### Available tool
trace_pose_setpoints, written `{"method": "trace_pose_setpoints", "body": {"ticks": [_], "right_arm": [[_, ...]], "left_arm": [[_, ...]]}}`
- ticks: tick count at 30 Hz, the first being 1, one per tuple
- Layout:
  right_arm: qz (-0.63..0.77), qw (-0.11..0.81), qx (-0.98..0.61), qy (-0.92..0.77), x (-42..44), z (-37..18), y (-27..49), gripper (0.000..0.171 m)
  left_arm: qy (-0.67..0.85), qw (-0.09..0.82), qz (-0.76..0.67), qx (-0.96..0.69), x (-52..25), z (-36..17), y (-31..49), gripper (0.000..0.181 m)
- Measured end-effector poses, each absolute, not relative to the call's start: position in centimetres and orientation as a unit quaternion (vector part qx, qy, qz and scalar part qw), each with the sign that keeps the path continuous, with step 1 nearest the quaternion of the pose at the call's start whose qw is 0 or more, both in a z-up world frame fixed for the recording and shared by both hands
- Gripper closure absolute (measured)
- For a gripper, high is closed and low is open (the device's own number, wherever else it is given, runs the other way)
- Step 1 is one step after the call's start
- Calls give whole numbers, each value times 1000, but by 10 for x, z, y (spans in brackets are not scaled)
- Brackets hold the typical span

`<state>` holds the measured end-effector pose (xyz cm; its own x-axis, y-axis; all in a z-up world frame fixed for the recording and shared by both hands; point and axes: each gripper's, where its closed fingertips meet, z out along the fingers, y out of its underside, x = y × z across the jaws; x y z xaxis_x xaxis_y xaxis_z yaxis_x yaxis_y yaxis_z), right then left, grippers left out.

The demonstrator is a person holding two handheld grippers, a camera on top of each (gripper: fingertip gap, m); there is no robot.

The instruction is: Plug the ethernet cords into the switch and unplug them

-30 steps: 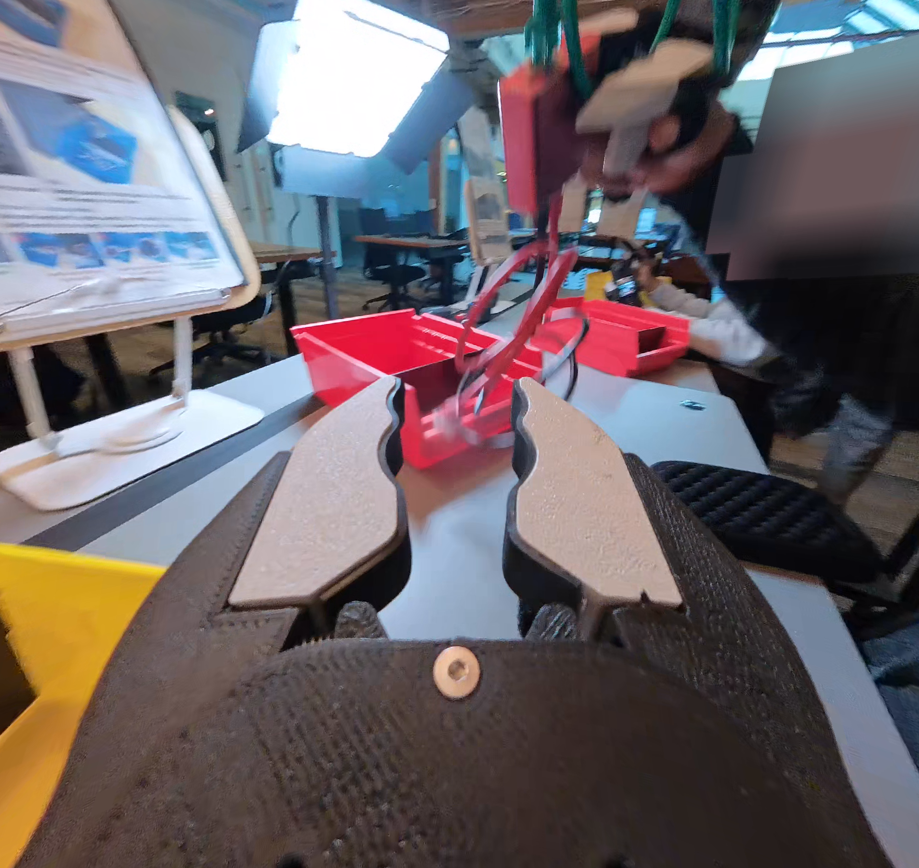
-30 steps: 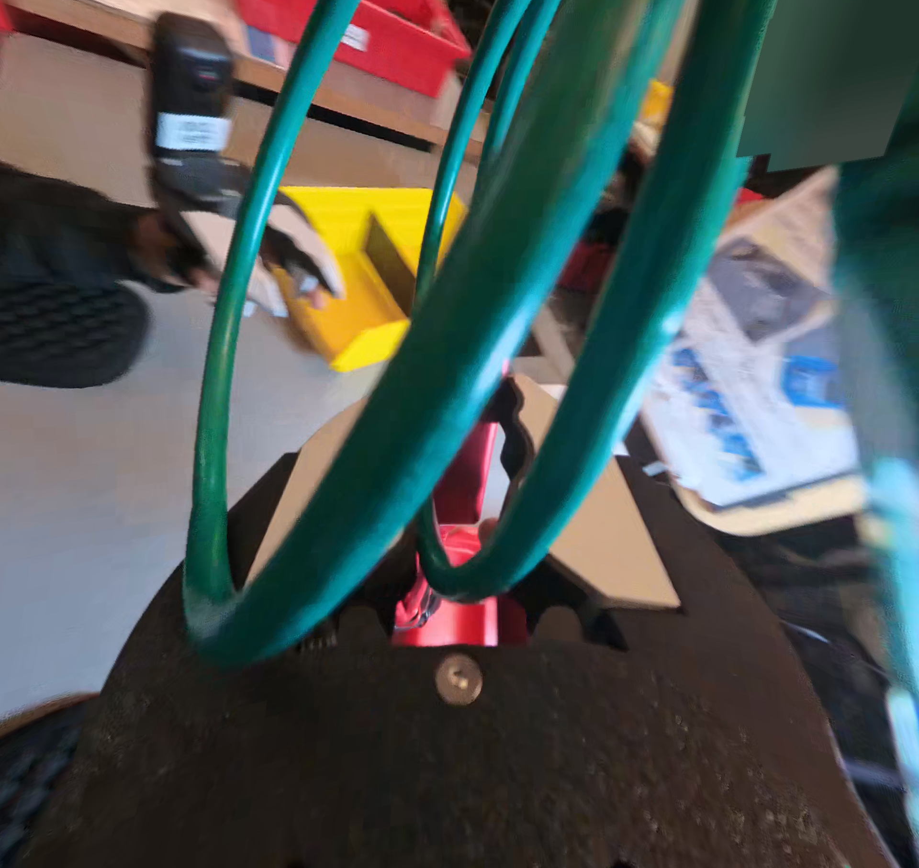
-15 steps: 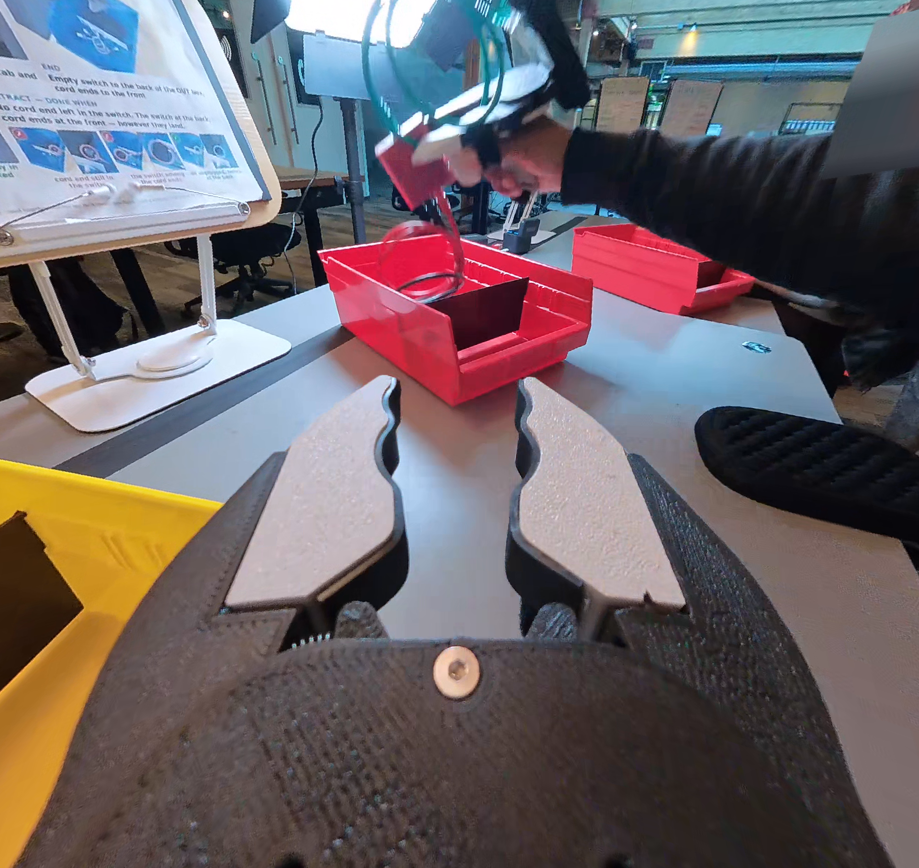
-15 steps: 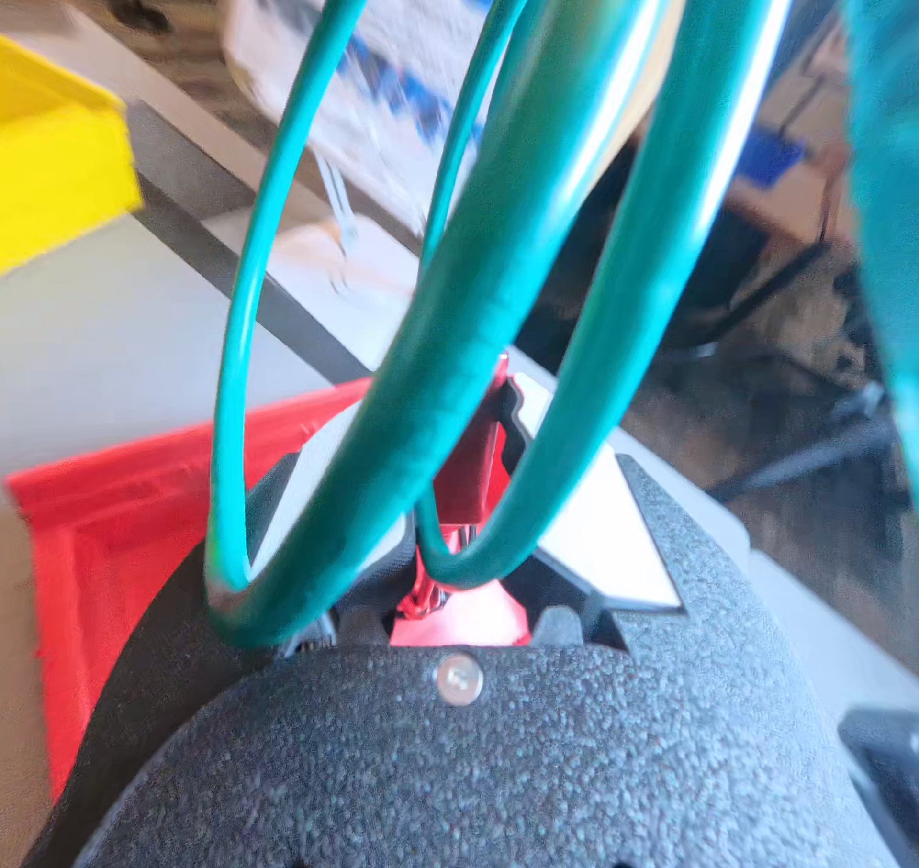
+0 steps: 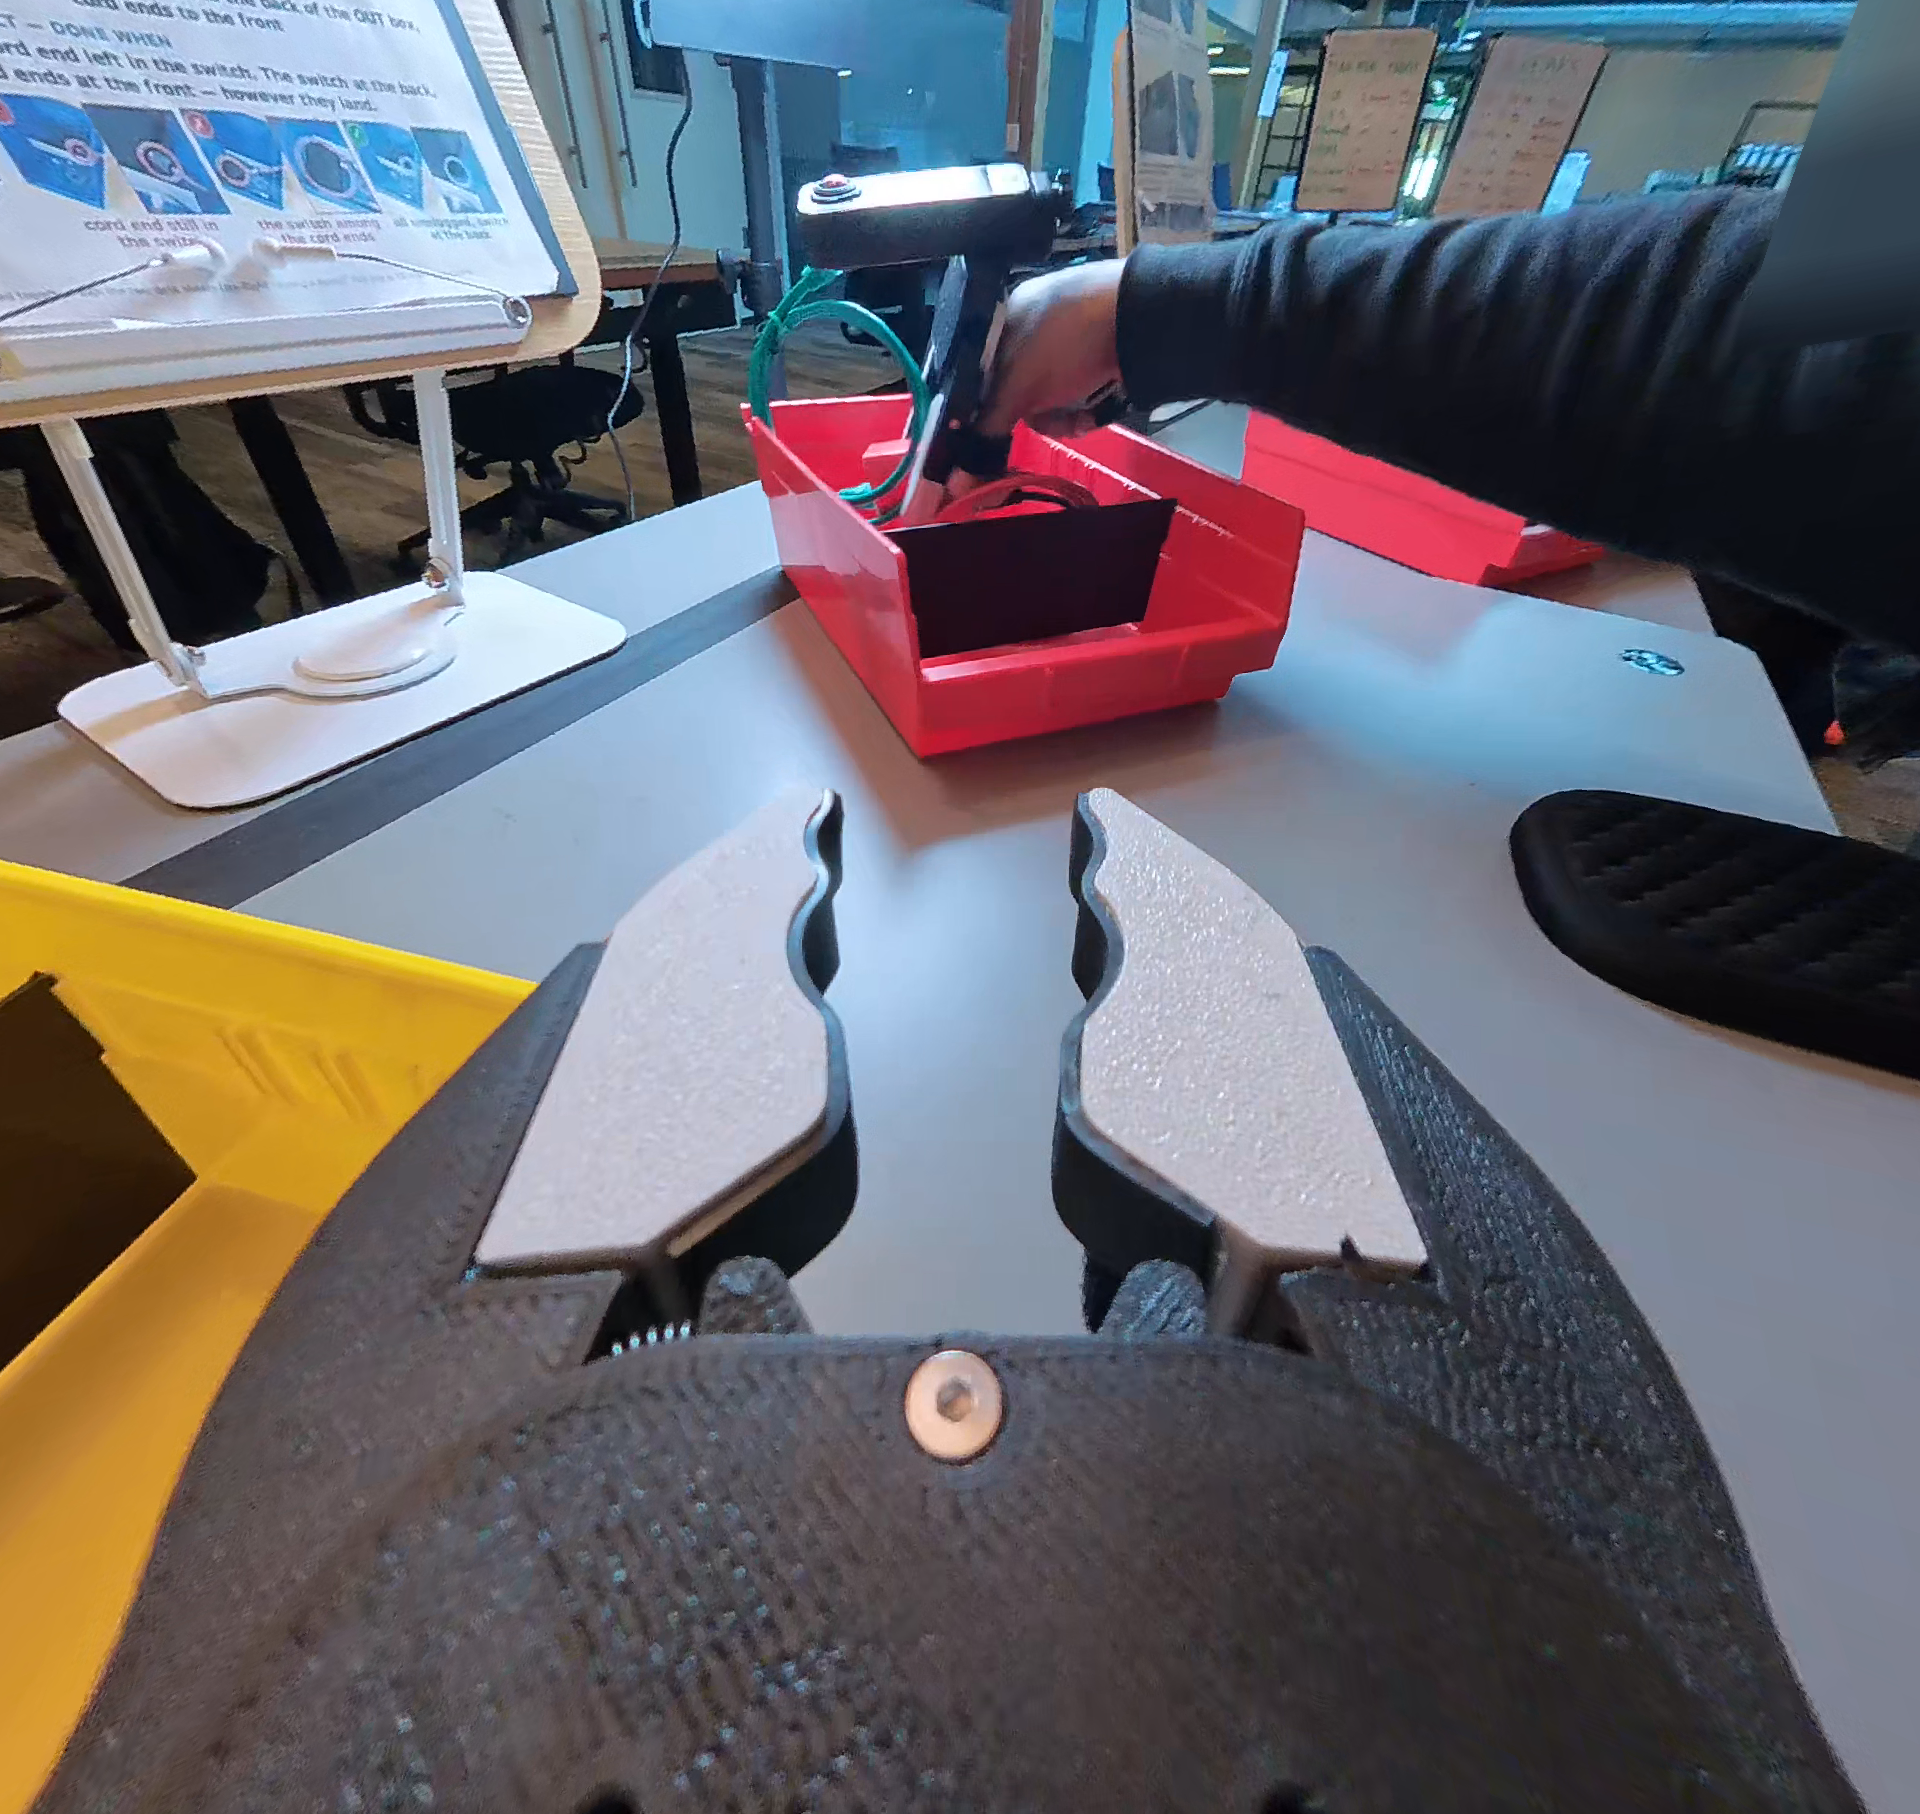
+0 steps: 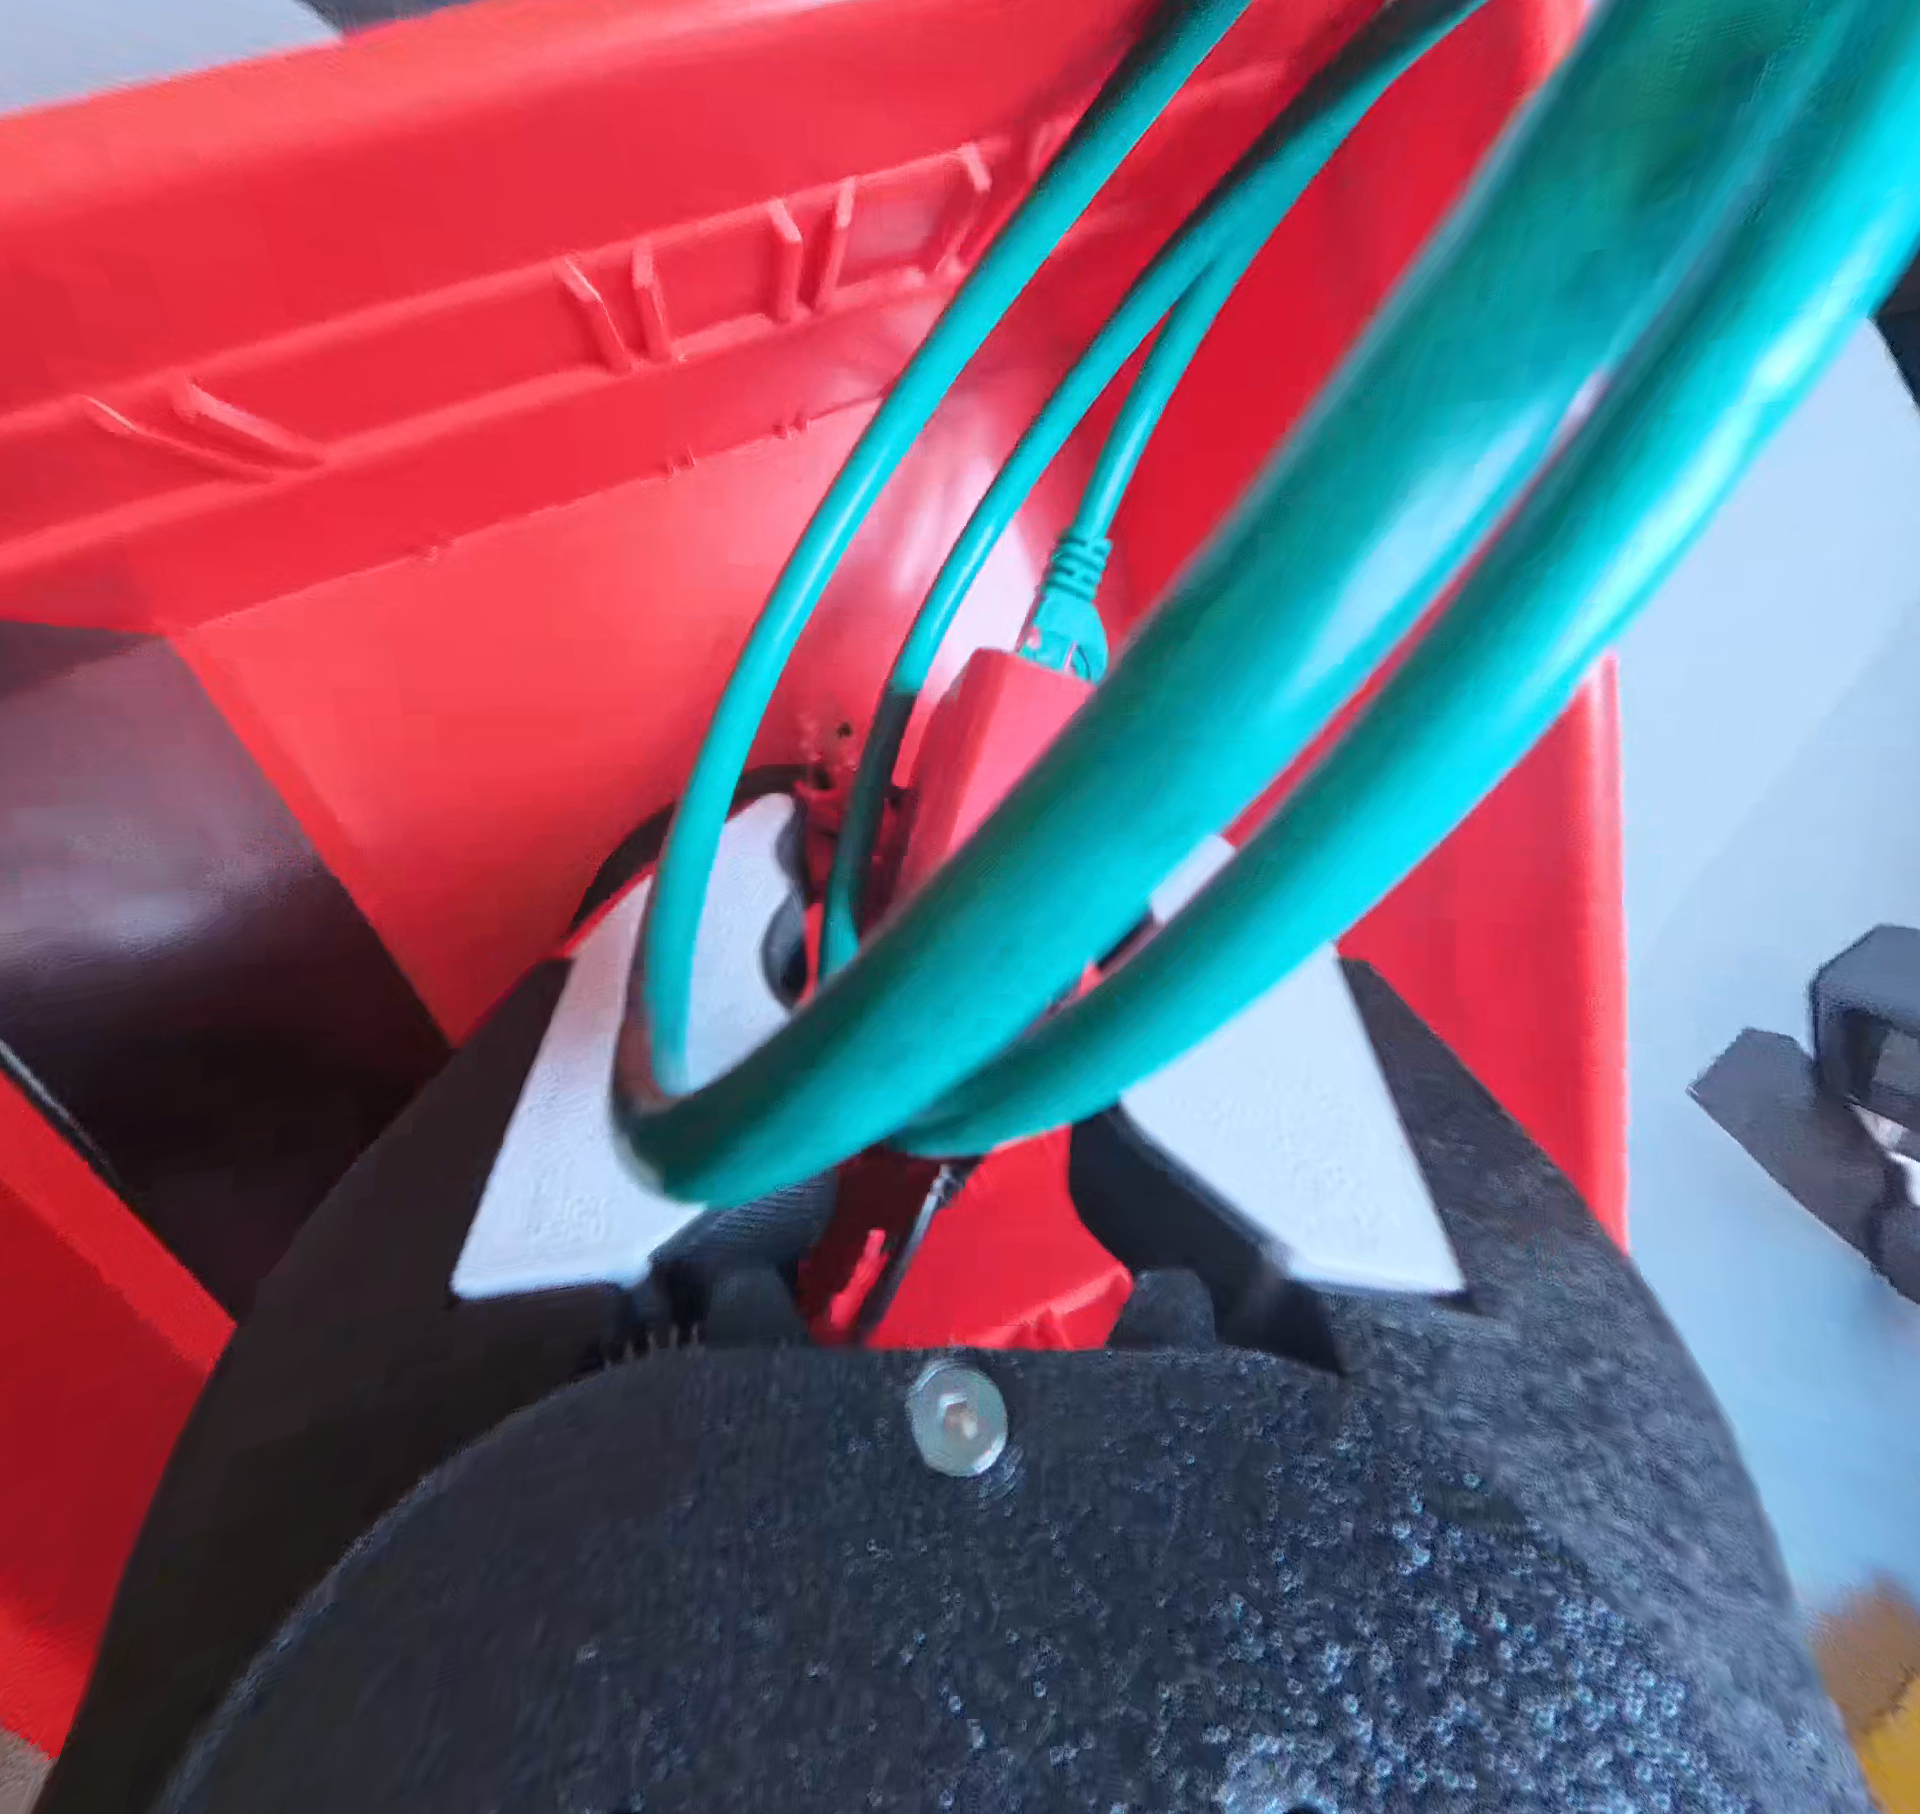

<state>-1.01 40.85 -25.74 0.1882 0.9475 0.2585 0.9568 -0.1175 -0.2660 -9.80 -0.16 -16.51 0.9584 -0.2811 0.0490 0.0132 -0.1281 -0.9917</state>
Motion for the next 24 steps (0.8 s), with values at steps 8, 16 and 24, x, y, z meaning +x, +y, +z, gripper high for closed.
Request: {"method": "trace_pose_setpoints", "body": {"ticks": [8, 16, 24], "right_arm": [[92, 233, -737, -628, -7, -172, 403, 92], [180, 356, -643, -654, 21, -95, 317, 105], [61, 218, -561, -796, 41, -224, 194, 100]], "left_arm": [[65, 623, -72, -776, -124, -173, -5, 136], [41, 602, -39, -796, -168, -161, -49, 130], [106, 406, 68, -905, -199, -231, -79, 123]]}}
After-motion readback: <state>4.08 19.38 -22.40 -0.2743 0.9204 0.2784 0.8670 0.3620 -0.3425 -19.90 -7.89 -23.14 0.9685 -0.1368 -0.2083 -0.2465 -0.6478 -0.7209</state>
